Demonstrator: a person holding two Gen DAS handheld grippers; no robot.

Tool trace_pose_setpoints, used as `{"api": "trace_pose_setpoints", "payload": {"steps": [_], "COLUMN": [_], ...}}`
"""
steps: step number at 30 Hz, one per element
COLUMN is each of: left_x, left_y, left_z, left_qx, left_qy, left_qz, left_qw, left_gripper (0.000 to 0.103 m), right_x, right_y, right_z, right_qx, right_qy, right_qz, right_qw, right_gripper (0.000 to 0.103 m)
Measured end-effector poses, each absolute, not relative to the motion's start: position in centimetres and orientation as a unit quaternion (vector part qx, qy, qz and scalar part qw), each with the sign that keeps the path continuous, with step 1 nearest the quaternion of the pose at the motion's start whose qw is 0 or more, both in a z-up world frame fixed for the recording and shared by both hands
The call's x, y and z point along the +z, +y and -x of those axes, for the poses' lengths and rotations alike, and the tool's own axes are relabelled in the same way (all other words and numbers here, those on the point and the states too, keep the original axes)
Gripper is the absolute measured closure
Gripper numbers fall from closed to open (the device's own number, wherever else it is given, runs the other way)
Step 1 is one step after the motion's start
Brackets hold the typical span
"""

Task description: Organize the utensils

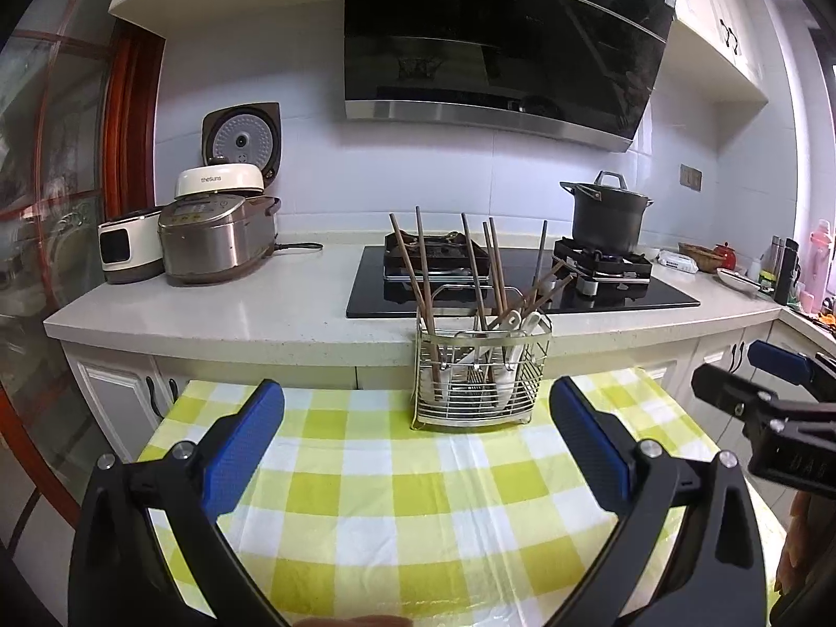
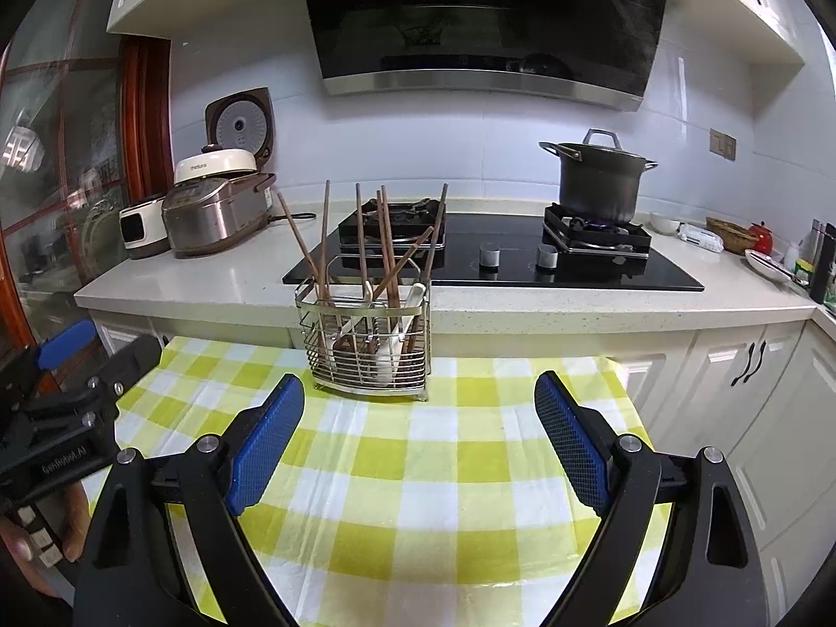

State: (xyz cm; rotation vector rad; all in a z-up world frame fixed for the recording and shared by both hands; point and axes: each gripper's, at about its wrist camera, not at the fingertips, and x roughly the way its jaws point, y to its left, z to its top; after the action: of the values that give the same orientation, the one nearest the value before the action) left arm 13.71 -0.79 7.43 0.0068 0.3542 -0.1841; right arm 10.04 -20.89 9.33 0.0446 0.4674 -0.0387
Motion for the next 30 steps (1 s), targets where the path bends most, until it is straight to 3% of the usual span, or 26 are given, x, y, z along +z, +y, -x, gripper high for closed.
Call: {"api": "trace_pose_setpoints", "payload": {"steps": [30], "left_x": [6.52], "left_y": [-0.70], "left_z": [-14.10], "left_qx": [-0.088], "left_qy": [0.190], "left_qz": [-0.004], "left_qw": [0.978], "left_gripper": [0.005], "right_x": [9.15], "right_y": [-20.39], "right_z": [-10.04], "right_qx": [-0.025], "right_qy": [0.227], "right_qz": [-0.021], "right_qw": [0.973], "right_gripper": [0.018]}}
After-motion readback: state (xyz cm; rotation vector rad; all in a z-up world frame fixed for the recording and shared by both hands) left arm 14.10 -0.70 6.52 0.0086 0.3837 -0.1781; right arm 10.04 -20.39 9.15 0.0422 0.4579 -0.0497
